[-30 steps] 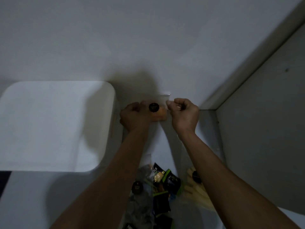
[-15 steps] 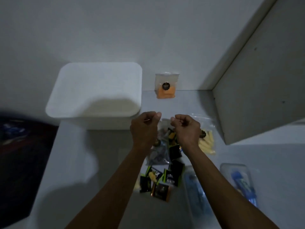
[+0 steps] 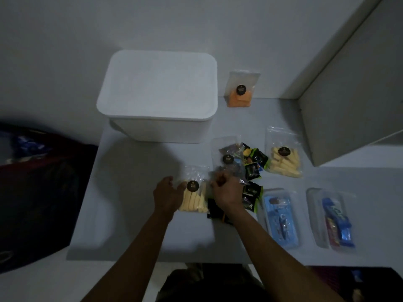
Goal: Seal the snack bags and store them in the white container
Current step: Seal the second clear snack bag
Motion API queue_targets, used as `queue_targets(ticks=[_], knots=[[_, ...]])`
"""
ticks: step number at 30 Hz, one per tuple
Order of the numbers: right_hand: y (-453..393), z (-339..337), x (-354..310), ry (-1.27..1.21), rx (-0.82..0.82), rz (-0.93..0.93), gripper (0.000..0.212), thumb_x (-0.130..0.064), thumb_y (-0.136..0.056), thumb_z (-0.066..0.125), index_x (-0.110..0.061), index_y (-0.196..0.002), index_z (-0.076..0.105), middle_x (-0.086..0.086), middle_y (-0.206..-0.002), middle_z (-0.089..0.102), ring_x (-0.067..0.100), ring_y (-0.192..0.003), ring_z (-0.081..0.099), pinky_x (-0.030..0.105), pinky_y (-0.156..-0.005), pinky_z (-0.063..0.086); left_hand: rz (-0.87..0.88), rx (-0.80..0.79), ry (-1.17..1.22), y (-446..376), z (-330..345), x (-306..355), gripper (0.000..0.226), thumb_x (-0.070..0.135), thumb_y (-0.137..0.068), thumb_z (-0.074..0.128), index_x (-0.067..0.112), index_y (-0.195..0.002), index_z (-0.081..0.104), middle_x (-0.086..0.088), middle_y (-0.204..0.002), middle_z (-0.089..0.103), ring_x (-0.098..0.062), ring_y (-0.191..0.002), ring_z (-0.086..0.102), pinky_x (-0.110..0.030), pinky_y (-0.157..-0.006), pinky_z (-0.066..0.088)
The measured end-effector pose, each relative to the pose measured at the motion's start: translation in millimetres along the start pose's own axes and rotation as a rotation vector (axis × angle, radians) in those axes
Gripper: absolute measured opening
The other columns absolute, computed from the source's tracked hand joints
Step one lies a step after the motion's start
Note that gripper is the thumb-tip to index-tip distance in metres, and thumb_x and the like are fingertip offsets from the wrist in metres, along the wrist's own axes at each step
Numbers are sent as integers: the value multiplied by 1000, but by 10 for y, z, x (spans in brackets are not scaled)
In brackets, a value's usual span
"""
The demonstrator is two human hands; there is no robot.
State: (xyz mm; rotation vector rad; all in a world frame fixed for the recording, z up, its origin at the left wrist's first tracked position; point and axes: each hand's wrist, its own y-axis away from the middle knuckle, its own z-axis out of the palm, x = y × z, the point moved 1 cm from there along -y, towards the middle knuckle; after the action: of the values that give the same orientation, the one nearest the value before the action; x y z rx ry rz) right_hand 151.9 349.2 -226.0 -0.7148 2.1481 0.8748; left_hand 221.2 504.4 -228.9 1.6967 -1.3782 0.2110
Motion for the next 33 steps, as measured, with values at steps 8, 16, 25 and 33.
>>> queue_targets(ticks=[8,16,25,33], knots=[[-77,383,28,12,-31,104,45,-12,-88,67,-8,-131,56,14,-114,68,28,-105,65,22,-85,44,-10,34,-93,-167,243,-35,51,32,-87,70,6,-129,59,-13,-132,60,-30,-122,56,-33,-103,42],[-38,239,-115,-183,-35,88,42,-10,-87,72,-11,-127,58,-7,-93,64,4,-80,60,10,-73,49,-28,122,200,-67,134,61,15,31,-82,73,17,-84,68,5,-77,66,-17,-78,63,-26,-69,44],[127,-283,-819,-359,-29,-143,17,-30,-89,72,-13,-90,68,2,-77,69,14,-72,63,43,-73,57,238,46,508,319,-472,517,9,19,-84,74,13,-90,72,3,-80,71,-12,-73,67,-26,-63,53],[478,-702,-1279,-495,-53,-281,9,-20,-89,72,-19,-81,68,15,-91,74,19,-79,66,29,-66,53,528,86,658,648,-1020,1031,10,21,-91,67,12,-93,71,2,-82,71,-4,-75,65,-26,-72,54]])
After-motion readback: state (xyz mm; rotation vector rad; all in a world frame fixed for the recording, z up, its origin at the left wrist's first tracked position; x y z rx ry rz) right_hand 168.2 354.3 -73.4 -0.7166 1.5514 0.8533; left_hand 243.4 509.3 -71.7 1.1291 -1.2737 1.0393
